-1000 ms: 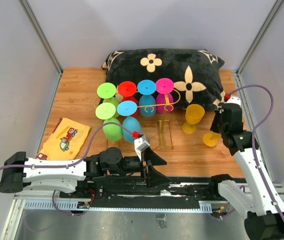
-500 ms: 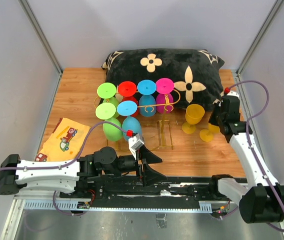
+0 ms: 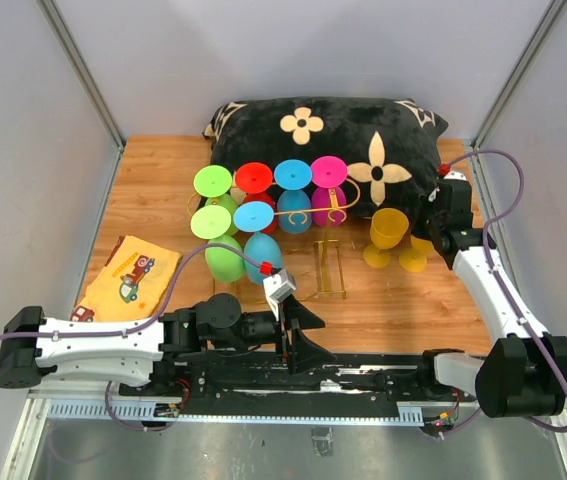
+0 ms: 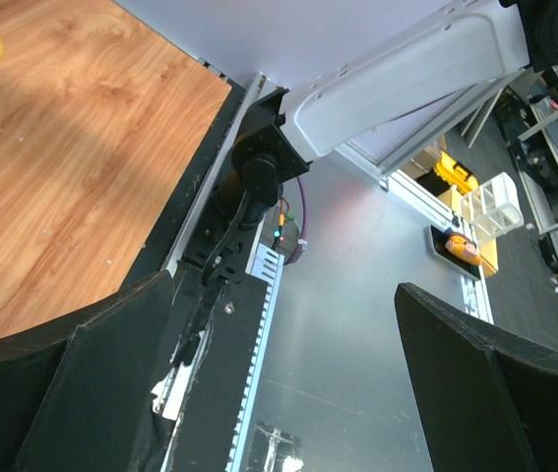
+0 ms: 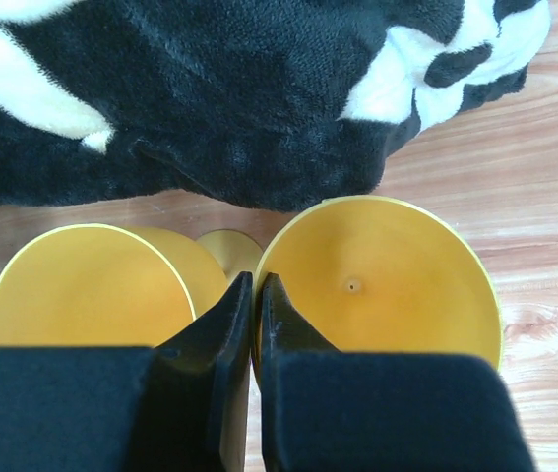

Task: Take the wine glass off the wine glass rack
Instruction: Place the wine glass at the center of the board.

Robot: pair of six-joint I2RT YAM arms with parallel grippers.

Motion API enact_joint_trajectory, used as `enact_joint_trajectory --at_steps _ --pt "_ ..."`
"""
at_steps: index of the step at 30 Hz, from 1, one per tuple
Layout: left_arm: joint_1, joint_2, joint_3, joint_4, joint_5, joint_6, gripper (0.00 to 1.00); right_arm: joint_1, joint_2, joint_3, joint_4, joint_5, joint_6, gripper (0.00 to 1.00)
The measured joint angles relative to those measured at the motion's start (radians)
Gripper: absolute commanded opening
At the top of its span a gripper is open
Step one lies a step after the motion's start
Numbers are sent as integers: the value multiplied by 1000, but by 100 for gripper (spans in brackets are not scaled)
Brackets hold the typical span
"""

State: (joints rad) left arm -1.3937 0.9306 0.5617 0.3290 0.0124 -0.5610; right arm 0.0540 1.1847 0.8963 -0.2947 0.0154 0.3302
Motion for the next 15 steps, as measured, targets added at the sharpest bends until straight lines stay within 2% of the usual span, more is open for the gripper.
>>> enact_joint_trajectory --at_steps 7,15 --pt "0 3 12 -14 0 7 100 -4 7 10 -12 -35 -9 18" --pt "0 3 16 -29 -1 11 100 -4 -3 19 -84 -53 -16 24"
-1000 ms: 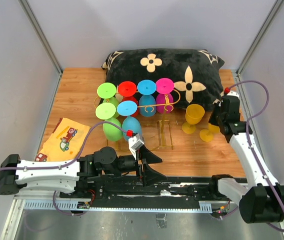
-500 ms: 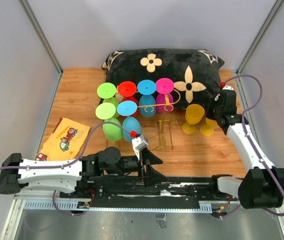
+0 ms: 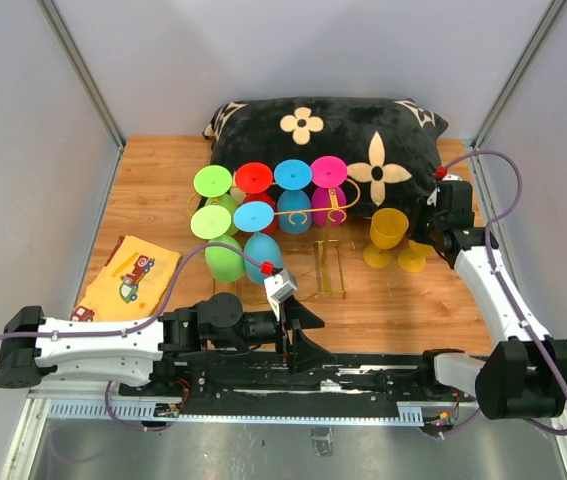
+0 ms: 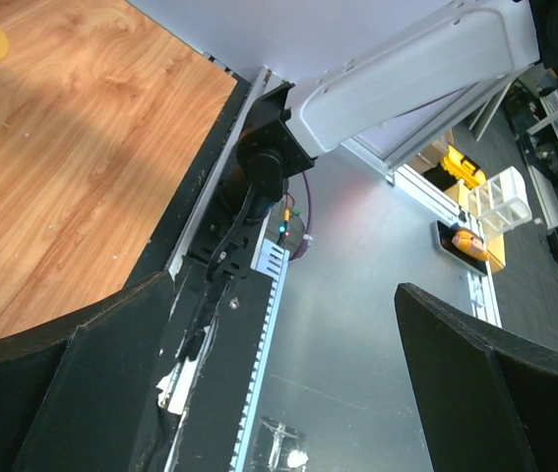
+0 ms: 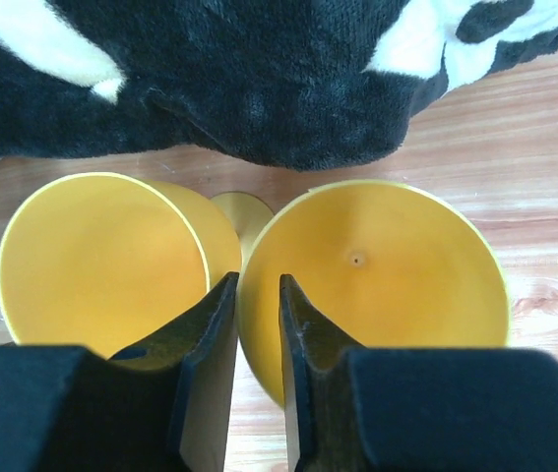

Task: Take the wine glass off the wine glass rack
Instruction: Place the wine glass at the center of the board.

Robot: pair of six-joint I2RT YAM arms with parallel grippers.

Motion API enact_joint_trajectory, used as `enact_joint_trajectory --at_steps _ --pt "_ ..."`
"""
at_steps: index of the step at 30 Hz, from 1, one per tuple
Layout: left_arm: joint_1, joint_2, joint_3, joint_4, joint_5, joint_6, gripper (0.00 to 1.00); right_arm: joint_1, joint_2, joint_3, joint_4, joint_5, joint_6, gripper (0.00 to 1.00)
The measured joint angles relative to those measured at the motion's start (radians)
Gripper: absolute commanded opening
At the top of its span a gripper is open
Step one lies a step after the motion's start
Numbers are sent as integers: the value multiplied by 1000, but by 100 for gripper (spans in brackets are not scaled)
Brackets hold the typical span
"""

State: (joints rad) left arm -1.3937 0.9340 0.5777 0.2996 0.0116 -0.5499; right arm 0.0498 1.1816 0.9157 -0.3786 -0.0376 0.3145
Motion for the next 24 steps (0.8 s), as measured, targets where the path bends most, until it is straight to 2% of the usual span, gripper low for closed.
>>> enact_joint_trajectory --at_steps 15,24 --pt "0 6 62 -73 -1 8 100 0 -134 59 -92 1 -10 32" --pt "0 32 105 -131 -1 18 100 0 -329 76 -135 -91 9 35"
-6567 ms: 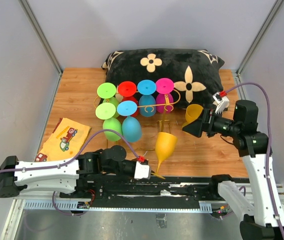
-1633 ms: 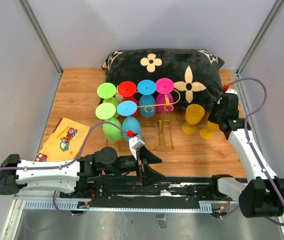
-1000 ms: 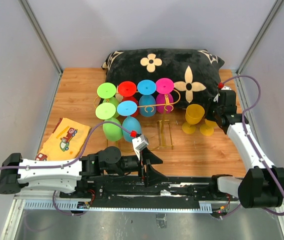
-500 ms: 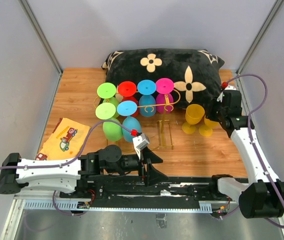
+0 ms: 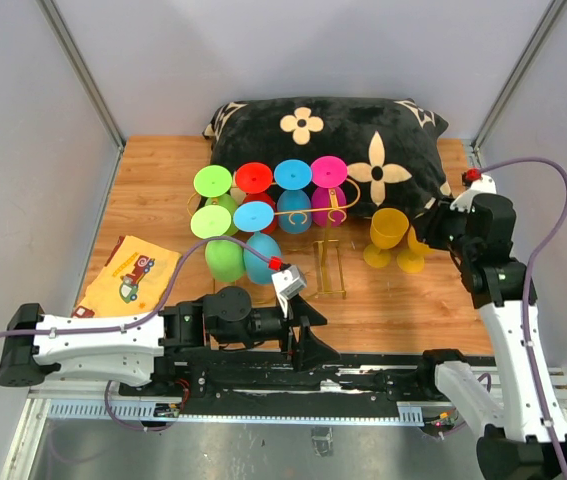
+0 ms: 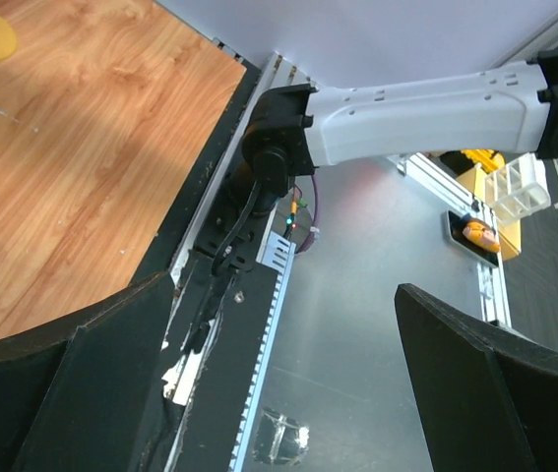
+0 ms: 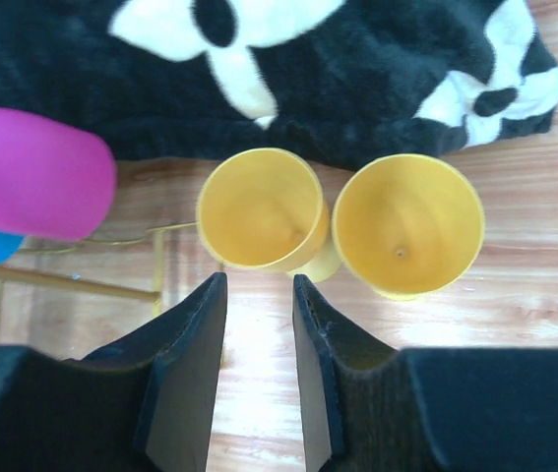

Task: Take the wine glass off the wine glass rack
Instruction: Place the wine glass at the center of the board, then pick up the wine glass from the wine rack.

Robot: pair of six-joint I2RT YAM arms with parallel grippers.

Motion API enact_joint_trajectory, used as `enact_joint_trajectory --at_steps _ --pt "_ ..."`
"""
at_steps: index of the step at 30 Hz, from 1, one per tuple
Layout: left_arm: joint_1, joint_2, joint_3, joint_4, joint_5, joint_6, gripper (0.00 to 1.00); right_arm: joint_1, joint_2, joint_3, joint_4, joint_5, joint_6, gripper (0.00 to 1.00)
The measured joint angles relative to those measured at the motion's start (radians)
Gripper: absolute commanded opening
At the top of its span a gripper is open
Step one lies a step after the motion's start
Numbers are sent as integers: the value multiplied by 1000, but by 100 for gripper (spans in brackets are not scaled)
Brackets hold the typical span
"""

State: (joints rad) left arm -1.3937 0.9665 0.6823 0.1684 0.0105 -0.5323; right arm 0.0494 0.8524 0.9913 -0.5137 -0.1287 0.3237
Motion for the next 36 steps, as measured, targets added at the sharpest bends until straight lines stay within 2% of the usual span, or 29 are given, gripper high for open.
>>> enact_joint_trajectory --at_steps 15,21,27,31,36 --pt "10 79 257 -213 24 14 100 3 -286 -95 -15 -465 275 41" --pt "112 96 409 -301 84 8 100 10 -365 -95 -7 -572 319 41" --pt "220 87 542 -359 126 27 100 42 -355 -95 -10 -653 336 39" --pt "340 63 603 -414 113 48 100 188 -303 -75 -35 -659 330 39" --pt "443 46 699 -528 27 96 100 561 -183 20 -86 -496 287 38"
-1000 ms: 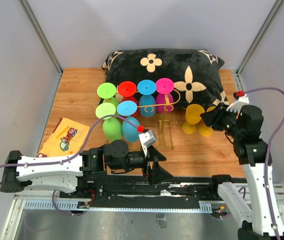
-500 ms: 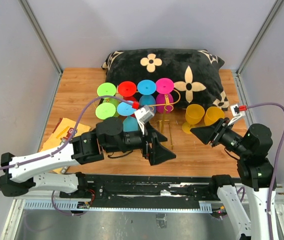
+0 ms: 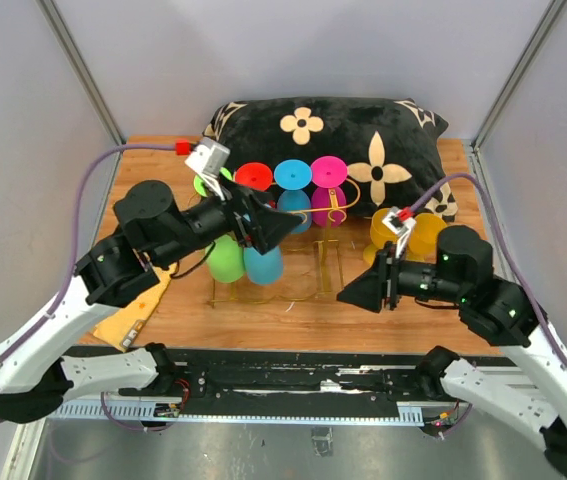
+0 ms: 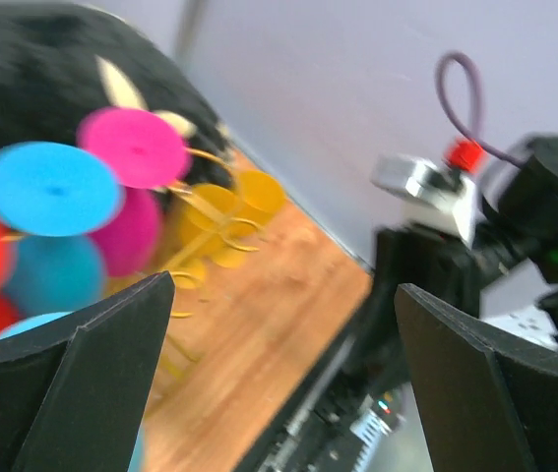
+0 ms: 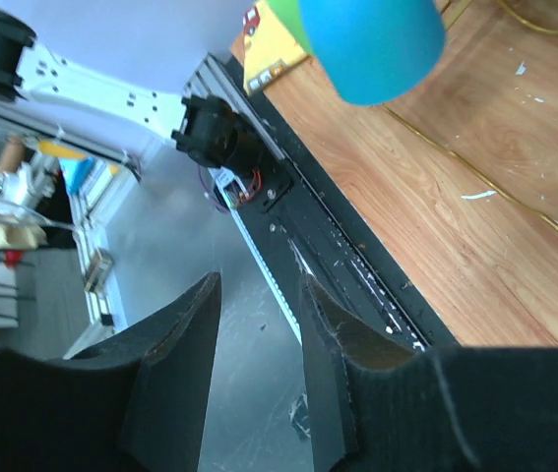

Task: Take the wine glass off the wine glass rack
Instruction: Pick up the wine glass from the wine rack.

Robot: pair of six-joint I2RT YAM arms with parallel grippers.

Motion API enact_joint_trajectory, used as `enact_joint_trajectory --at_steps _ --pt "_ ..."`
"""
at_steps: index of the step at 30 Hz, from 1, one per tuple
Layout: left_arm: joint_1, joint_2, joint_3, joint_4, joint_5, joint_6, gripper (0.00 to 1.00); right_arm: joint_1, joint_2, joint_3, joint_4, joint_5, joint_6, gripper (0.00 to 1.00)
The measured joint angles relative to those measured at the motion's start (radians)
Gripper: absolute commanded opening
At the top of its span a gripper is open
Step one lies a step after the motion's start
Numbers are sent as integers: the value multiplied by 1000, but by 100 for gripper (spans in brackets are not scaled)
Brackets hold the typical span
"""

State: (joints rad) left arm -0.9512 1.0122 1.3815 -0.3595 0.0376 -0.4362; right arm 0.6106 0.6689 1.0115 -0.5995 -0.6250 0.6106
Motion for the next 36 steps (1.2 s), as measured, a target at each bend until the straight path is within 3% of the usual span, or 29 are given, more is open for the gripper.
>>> enact_joint_trajectory --at_steps 3,7,11,16,23,36 --pt "34 -26 44 -61 -128 43 100 221 82 61 -4 178 -18 39" --pt "65 -86 50 -122 -351 99 100 384 167 99 33 380 -23 39" --pt "68 -135 29 -149 -606 168 100 441 230 101 116 520 -4 39" --pt "70 -148 -2 -180 -801 211 100 494 303 145 200 646 27 40" --pt "71 -193 -39 -214 -835 179 100 525 338 167 326 802 108 44" --pt "71 -275 -56 -247 -655 41 100 525 373 134 495 929 292 50"
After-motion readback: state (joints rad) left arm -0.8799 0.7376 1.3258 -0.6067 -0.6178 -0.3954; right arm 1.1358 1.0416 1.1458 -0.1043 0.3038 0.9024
